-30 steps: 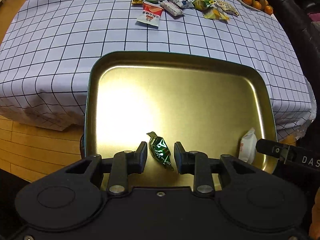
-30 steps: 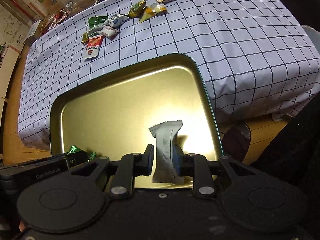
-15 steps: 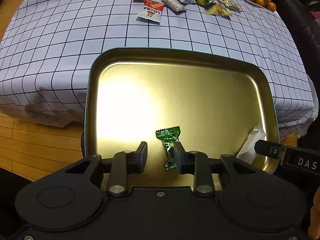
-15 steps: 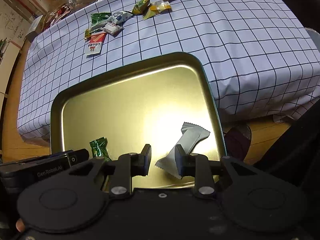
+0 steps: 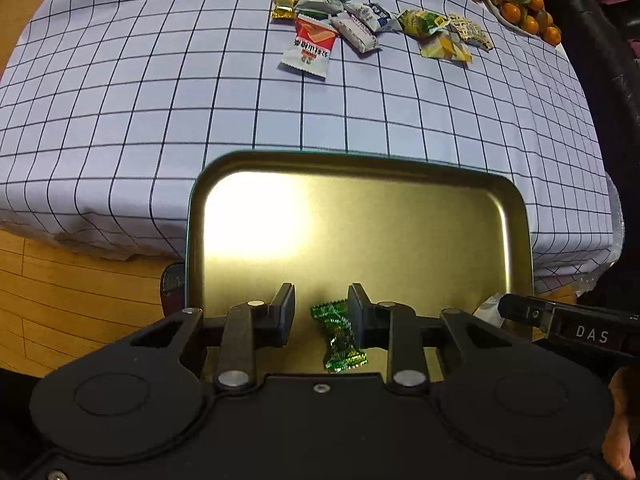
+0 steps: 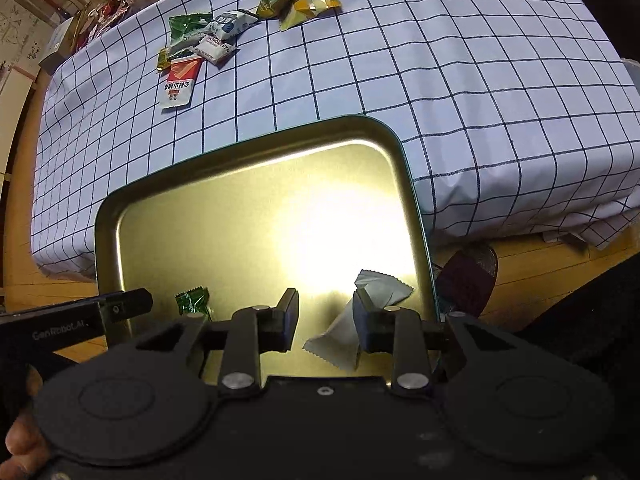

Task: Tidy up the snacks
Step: 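Grasp the beige barcode biscuit packet with the right tool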

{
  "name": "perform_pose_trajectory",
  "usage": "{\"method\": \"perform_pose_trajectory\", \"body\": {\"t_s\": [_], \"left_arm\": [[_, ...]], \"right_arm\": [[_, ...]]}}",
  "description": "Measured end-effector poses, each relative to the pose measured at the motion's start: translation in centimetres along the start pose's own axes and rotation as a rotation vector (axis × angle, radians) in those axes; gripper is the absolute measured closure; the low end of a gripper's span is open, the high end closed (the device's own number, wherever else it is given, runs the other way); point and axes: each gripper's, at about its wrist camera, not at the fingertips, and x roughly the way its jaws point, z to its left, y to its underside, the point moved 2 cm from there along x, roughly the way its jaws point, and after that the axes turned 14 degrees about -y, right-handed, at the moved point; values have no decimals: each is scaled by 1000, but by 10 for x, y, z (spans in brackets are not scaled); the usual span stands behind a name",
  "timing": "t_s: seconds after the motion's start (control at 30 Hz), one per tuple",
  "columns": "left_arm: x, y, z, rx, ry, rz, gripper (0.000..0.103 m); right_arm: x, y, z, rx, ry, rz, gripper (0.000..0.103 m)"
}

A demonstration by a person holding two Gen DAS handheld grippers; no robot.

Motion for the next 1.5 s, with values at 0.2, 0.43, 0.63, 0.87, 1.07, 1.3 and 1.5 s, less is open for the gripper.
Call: {"method": "perform_pose_trajectory", "body": {"t_s": [0.2, 0.43, 0.63, 0.87, 1.07, 1.3, 1.5], "left_arm": [[-8, -38, 0, 19, -38, -41, 65], [-12, -88, -3, 43, -61, -91, 65], [-2, -127, 0, 9, -31, -62, 65], [2, -165, -7, 15, -76, -129, 65], [4, -186, -11, -5, -65, -148, 65], [8, -196, -18, -49, -37, -123, 65], [19, -196, -29, -28, -38, -80, 65]], "right_arm": [[-3, -38, 2, -2, -8, 15, 71], [-9, -99, 14, -32, 14, -28, 71], [-7, -155, 23, -72, 54, -76, 71], [3, -211, 27, -63, 69, -104, 71], [10, -257, 27, -49, 72, -179, 71], [37, -305, 3, 37, 113, -287, 71], [64, -335, -22, 87, 182, -327, 71]]}}
